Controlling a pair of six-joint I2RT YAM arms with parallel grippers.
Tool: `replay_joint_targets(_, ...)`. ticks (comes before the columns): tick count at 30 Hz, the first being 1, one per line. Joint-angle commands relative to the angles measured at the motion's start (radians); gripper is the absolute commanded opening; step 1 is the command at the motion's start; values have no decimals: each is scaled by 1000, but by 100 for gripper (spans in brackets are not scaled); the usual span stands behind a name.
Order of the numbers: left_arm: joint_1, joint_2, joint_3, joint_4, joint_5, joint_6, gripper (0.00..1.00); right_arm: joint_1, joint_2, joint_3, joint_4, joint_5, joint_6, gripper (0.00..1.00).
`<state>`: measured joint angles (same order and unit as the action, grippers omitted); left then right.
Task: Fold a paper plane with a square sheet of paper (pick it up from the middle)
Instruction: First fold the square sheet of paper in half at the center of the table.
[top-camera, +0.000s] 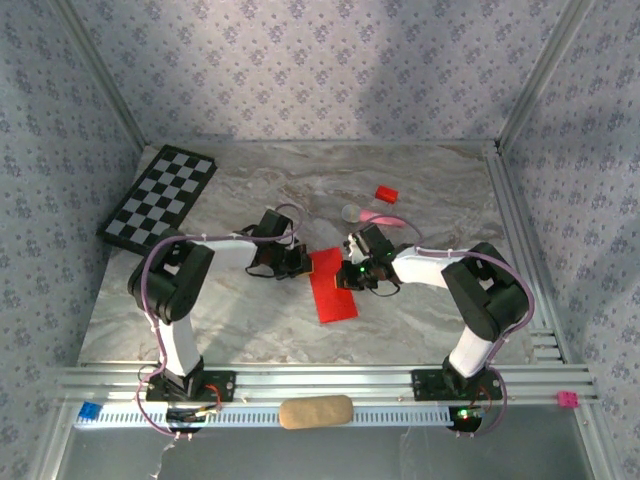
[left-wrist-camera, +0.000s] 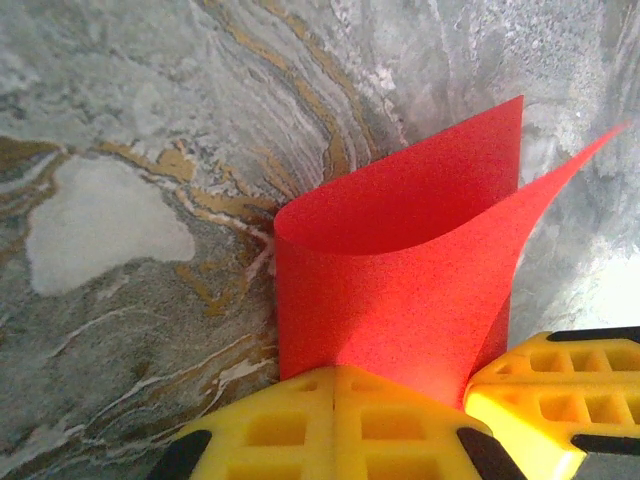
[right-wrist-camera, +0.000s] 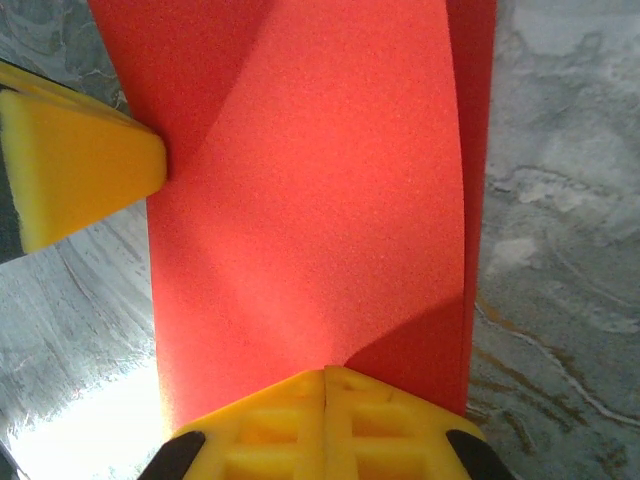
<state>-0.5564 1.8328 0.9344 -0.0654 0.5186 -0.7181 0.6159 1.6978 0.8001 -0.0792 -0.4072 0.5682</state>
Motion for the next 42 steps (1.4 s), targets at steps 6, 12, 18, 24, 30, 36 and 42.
replay_joint_targets(6, 7, -7, 37, 39, 54, 9, 7, 7, 31, -43, -118, 74, 11, 0)
replay_joint_targets(12, 10, 72, 37, 85, 70, -9, 6, 7, 35, -44, -123, 75, 10, 0)
replay_joint_targets(18, 37, 68, 13, 46, -45, -38, 5, 6, 30, -52, -127, 84, 8, 0)
replay_joint_targets(24, 67, 80, 38, 24, -65, -36, 5, 5, 30, -56, -129, 84, 8, 0)
replay_joint_targets(30, 88, 108, 68, 3, -84, -60, 5, 4, 24, -59, -132, 82, 6, 0)
replay_joint_targets(36, 110, 114, 73, 5, -113, -100, 4, 4, 10, -63, -131, 78, 5, 0)
replay_joint_targets(42, 131, 118, 84, -1, -130, -124, 4, 4, 9, -71, -129, 74, 4, 0)
